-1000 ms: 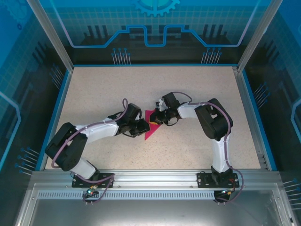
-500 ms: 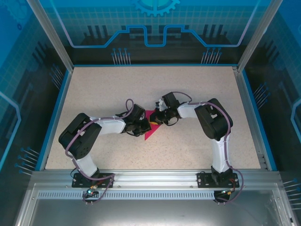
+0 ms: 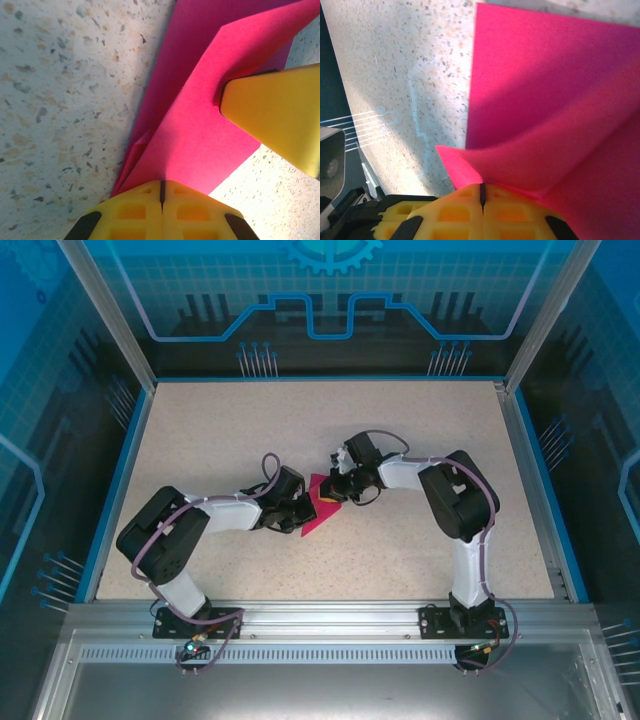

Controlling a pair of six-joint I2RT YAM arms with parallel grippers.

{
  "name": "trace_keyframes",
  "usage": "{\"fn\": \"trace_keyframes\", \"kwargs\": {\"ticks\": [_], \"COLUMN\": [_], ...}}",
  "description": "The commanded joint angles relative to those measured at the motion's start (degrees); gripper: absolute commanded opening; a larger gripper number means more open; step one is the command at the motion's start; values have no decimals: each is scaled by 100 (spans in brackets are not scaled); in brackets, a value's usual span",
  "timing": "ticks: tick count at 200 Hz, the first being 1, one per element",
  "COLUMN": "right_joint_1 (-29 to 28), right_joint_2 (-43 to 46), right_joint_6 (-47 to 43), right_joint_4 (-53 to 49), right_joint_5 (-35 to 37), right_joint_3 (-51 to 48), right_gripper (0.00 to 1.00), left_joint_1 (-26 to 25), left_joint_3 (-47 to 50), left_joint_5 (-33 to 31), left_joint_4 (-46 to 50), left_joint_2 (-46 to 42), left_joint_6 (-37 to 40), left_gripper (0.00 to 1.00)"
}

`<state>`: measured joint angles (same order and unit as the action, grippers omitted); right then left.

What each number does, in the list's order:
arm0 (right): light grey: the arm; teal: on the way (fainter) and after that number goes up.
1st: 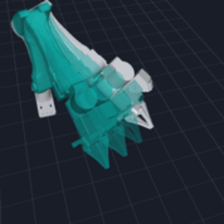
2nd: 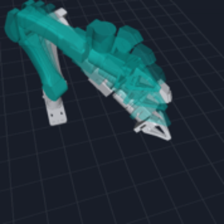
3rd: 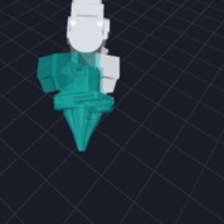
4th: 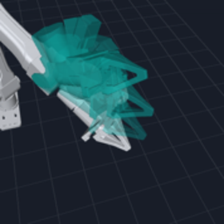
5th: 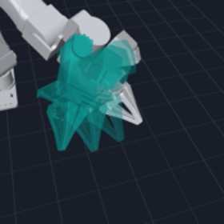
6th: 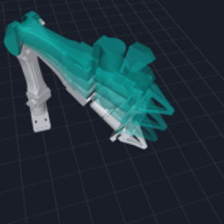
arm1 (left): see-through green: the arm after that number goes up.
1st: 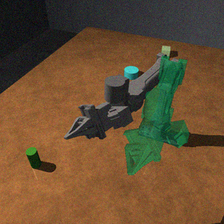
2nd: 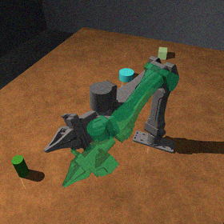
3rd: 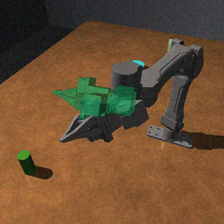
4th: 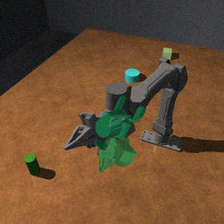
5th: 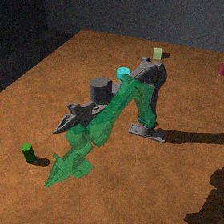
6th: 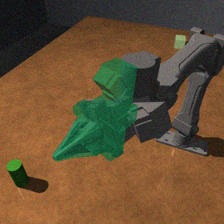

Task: Fold a paper plane with a square sheet of paper (pick it up from the middle)
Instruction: Fourth fold the wing at the center of the table.

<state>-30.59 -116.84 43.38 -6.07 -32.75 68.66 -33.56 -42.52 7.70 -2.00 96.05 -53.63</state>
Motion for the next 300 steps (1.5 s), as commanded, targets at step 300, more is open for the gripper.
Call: {"fn": "trace_keyframes", "kwargs": {"ticks": [300], "right_joint_1": [1029], "right_joint_2": [-809], "right_joint_6": [-640], "right_joint_4": [-510], "right_joint_5": [824], "right_joint_3": [900], "right_gripper": [2], "left_joint_1": [-3], "left_joint_3": [394], "left_joint_5": [21], "left_joint_4": [852], "left_joint_2": [318], "left_joint_6": [247], "left_gripper": [0]}}
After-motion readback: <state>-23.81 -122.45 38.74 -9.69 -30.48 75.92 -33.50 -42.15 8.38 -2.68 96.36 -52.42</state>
